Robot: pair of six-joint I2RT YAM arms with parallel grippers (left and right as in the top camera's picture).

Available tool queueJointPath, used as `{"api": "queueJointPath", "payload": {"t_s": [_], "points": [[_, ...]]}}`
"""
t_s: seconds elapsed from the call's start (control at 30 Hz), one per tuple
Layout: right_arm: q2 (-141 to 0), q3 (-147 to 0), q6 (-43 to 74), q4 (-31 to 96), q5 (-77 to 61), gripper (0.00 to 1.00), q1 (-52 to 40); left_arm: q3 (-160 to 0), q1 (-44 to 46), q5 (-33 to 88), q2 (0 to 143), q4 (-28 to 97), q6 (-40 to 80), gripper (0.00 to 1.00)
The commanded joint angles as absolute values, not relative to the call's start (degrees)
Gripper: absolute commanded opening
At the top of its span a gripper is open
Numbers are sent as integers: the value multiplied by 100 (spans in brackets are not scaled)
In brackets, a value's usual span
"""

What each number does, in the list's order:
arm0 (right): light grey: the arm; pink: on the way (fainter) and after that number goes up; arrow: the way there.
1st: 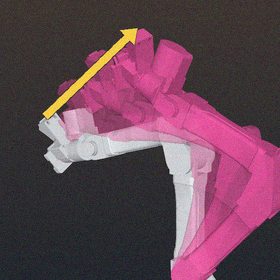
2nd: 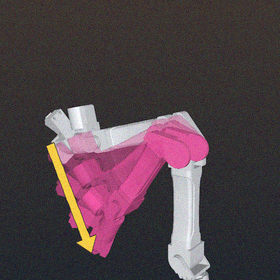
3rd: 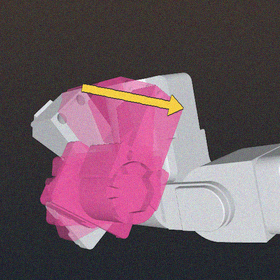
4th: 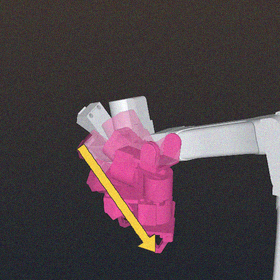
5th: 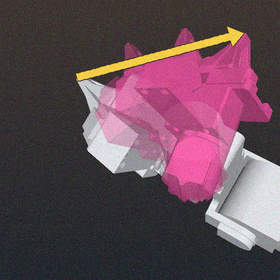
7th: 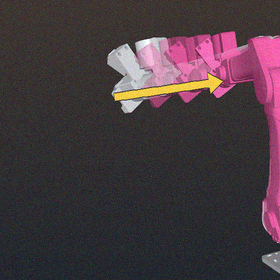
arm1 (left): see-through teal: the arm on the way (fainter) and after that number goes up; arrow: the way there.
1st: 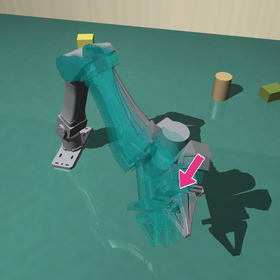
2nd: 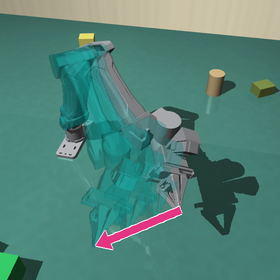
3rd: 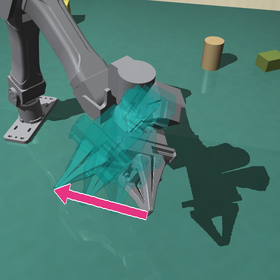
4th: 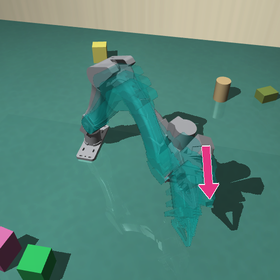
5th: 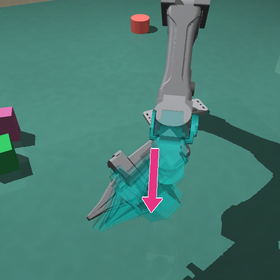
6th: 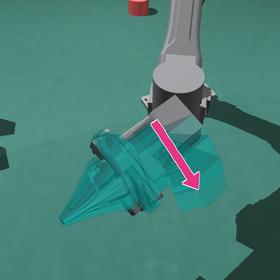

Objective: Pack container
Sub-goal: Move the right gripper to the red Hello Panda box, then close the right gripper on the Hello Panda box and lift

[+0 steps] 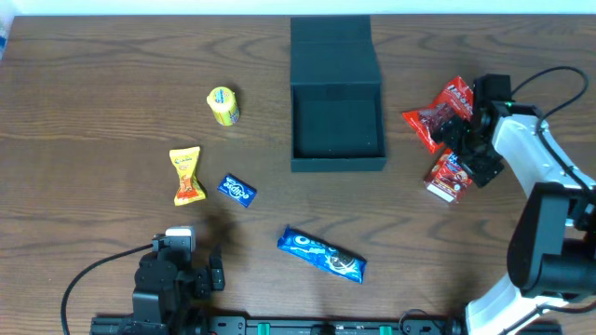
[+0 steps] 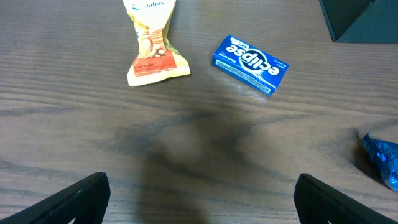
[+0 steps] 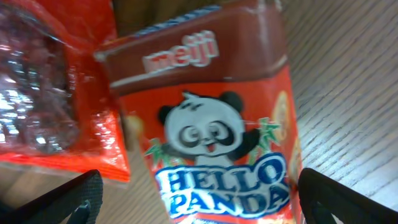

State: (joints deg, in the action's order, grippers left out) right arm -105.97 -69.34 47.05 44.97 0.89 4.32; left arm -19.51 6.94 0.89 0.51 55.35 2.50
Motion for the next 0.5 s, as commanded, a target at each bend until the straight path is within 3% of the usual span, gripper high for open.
{"api": "queueJointPath", "payload": {"t_s": [0.0,0.47], "points": [[-10624,-6694,4624,4451,108,99,454,-1769,672,93,21,5699,169,96],[-10624,-6307,4622,4204,110,99,454,-1769,672,93,21,5699,169,95]]}}
